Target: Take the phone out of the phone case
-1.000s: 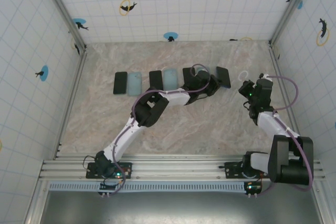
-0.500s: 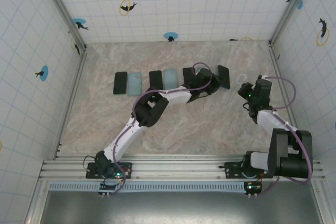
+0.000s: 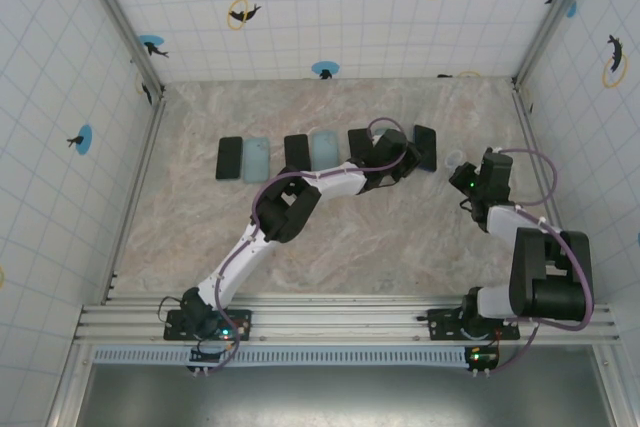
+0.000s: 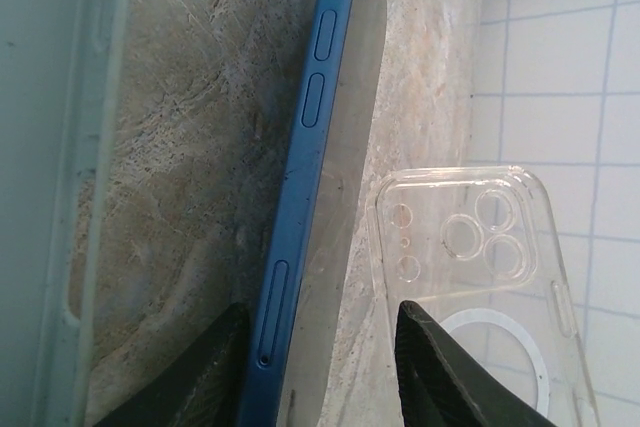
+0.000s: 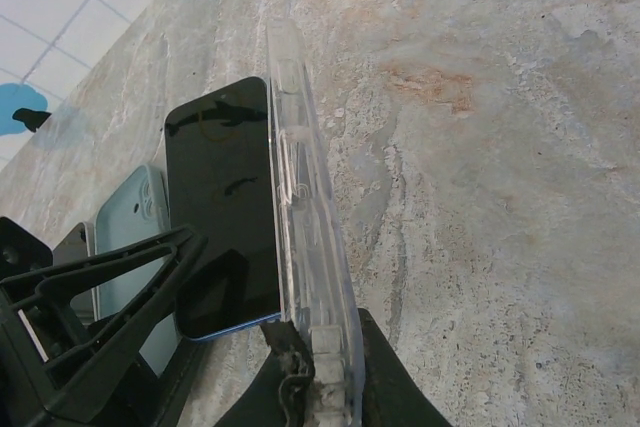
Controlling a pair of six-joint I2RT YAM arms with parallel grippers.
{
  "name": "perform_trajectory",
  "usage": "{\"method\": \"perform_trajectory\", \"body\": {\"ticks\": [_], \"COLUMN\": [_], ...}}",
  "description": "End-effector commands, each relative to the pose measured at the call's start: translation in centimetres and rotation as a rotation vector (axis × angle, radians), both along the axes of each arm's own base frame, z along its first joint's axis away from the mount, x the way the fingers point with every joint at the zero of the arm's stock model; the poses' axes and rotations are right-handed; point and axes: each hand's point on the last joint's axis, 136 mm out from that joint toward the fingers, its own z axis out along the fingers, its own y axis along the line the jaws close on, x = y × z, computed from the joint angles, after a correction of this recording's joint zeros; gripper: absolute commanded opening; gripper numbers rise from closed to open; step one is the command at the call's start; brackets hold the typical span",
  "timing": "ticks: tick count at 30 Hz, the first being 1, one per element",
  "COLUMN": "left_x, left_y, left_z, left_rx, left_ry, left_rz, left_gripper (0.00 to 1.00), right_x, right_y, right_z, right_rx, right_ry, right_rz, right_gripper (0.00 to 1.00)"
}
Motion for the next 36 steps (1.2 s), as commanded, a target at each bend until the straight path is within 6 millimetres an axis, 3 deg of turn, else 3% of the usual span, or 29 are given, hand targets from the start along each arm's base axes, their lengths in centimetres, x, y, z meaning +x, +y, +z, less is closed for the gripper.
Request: {"method": "perform_trajectory", "body": {"ticks": [1, 19, 27, 34, 35, 36], "left_x": [0.2, -0.4, -0.5, -1.6, -2.1, -2.4], "left_y": [-0.8, -0.2, 0.2, 1.0, 1.5, 1.7], "left_z": [3.6, 3.7, 8.5, 13.1, 15.4, 16.0], "left_rx": [0.021, 0.175, 0.185, 0.151, 0.132, 0.126], "left_ry": [-0.092, -0.198, -0.299, -0.37, -0.396, -0.404], "left_rz": [-0.021, -0.099, -0.111, -0.137, -0.138, -0.142], "left_gripper": [0.42, 0.45, 0.48, 0.51, 0.52, 0.53], "right_x": [1.9, 3.1, 4.5, 5.8, 5.9, 6.1], "right_y": [-0.5, -1.9, -2.7, -3.0, -3.1, -3.1], "right_z": [2.3, 2.1, 2.1, 0.5, 0.2, 0.1], "right_rx": [-0.014, -0.081, -0.02, 0.062, 0.068, 0.075], "right_ry": [-0.088, -0.083, -0.114, -0.116, -0.114, -0.119], "right_rz": [-0.002, -0.029, -0.022, -0.016, -0.019, -0.018], "right_gripper": [0.0, 0.0, 0.0, 0.0, 0.0, 0.0]}}
